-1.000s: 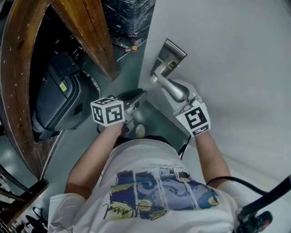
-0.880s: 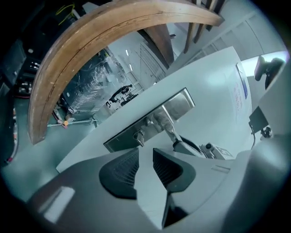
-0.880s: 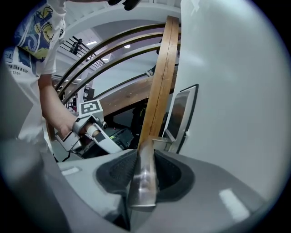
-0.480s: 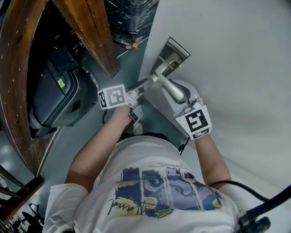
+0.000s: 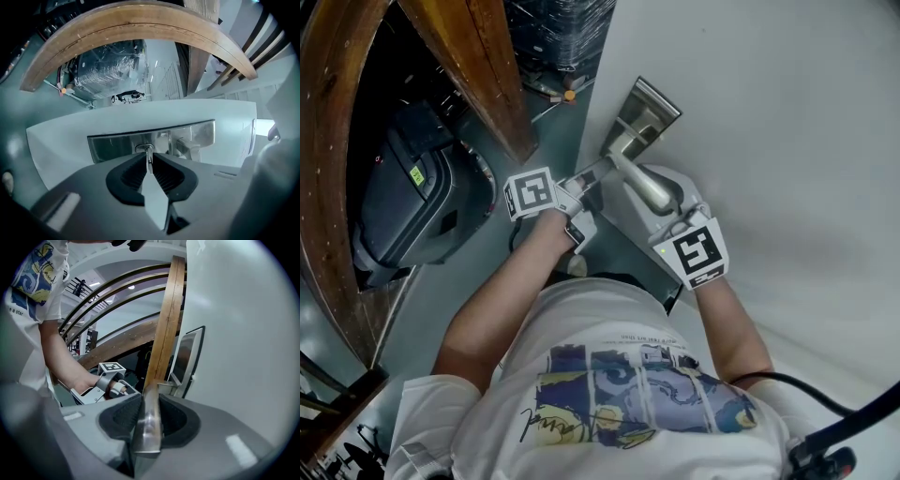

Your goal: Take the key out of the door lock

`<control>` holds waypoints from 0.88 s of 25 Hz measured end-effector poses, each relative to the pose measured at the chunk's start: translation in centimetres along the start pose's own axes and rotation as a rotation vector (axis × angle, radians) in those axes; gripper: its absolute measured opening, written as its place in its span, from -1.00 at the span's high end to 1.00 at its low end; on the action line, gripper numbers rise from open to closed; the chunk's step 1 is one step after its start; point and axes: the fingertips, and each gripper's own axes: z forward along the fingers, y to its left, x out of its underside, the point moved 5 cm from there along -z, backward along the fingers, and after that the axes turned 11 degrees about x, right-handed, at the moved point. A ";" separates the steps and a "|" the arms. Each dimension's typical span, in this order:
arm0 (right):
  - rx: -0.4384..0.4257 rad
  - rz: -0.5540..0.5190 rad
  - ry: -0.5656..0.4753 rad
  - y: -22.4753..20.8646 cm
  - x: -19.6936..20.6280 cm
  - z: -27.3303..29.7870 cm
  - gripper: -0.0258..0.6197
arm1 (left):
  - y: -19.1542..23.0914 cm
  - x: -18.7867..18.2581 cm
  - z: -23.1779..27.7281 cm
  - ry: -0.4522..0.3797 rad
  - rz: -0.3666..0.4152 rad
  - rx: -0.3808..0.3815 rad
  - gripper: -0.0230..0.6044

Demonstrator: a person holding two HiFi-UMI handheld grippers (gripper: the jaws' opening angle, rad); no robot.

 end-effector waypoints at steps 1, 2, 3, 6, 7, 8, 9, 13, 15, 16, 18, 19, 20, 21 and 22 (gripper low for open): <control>0.000 -0.003 -0.003 0.0 0.0 0.0 0.56 | 0.1 0.0 0.0 -0.003 -0.005 0.004 0.82; 0.000 -0.003 -0.005 0.0 0.0 0.0 0.56 | 0.2 0.1 0.0 -0.007 -0.013 0.008 0.83; 0.001 -0.001 -0.005 0.0 0.1 0.0 0.56 | 0.2 0.2 0.0 -0.014 -0.031 0.013 0.83; 0.006 0.002 -0.002 0.0 0.1 0.0 0.56 | 0.0 0.4 0.0 -0.034 -0.075 0.018 0.83; 0.006 -0.004 -0.006 0.0 0.1 0.1 0.56 | 0.2 0.3 0.0 -0.034 -0.069 0.014 0.84; 0.006 -0.008 -0.009 -0.1 0.2 0.1 0.56 | 0.4 0.2 -0.1 -0.033 -0.059 0.010 0.84; 0.006 -0.008 -0.009 -0.1 0.2 0.2 0.56 | 0.5 0.2 -0.2 -0.033 -0.058 0.008 0.84; 0.007 0.004 0.000 -0.2 0.2 0.1 0.56 | 0.4 0.2 -0.2 -0.033 -0.068 0.006 0.84; 0.011 0.000 -0.002 -0.2 0.2 0.2 0.56 | 0.4 0.2 -0.2 -0.031 -0.070 0.003 0.84; 0.012 -0.003 -0.005 -0.2 0.2 0.2 0.56 | 0.3 0.2 -0.1 -0.033 -0.079 0.001 0.84; 0.016 0.001 -0.004 -0.1 0.2 0.1 0.56 | 0.2 0.2 -0.1 -0.034 -0.091 -0.006 0.84; 0.018 0.003 -0.001 -0.1 0.2 0.1 0.56 | 0.2 0.2 -0.2 -0.034 -0.094 -0.011 0.85; 0.020 0.002 -0.001 -0.1 0.2 0.1 0.56 | 0.2 0.2 -0.3 -0.035 -0.099 -0.014 0.85; 0.021 0.001 -0.001 -0.1 0.2 0.1 0.56 | 0.2 0.3 -0.4 -0.037 -0.105 -0.017 0.85; 0.021 0.003 0.000 -0.2 0.2 0.2 0.56 | 0.2 0.4 -0.7 -0.038 -0.106 -0.020 0.85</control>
